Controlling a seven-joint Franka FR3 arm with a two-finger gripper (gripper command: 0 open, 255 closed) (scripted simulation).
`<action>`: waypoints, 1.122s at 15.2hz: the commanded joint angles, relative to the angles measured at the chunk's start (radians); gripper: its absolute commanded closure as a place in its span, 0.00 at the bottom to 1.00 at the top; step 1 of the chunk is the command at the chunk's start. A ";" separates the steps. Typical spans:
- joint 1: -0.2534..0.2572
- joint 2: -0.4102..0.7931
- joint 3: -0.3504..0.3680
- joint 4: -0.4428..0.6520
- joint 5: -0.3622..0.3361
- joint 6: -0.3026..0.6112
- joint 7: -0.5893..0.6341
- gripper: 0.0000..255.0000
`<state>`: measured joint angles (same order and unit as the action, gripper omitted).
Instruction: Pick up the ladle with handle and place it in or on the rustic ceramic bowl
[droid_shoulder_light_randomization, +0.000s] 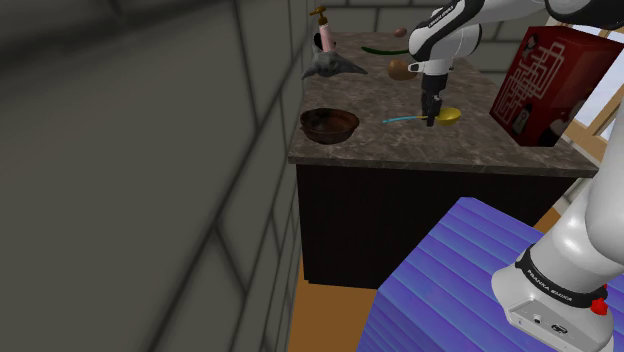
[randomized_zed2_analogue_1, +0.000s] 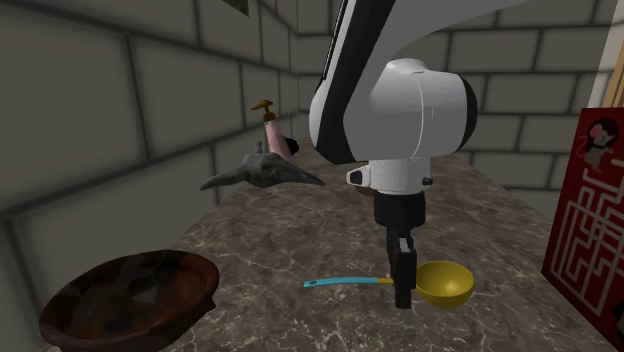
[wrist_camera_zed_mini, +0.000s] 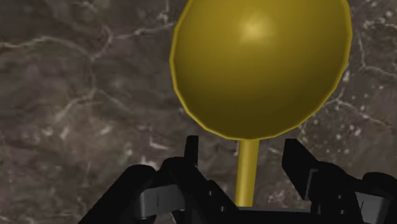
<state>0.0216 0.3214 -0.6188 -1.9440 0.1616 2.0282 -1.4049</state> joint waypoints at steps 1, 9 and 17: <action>0.000 0.000 0.000 0.000 0.000 0.000 0.000 1.00; 0.000 0.000 0.000 0.000 0.000 0.000 0.000 1.00; 0.013 -0.056 -0.015 0.045 -0.038 -0.091 0.023 1.00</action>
<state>0.0342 0.2701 -0.6320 -1.9065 0.1271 1.9492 -1.3832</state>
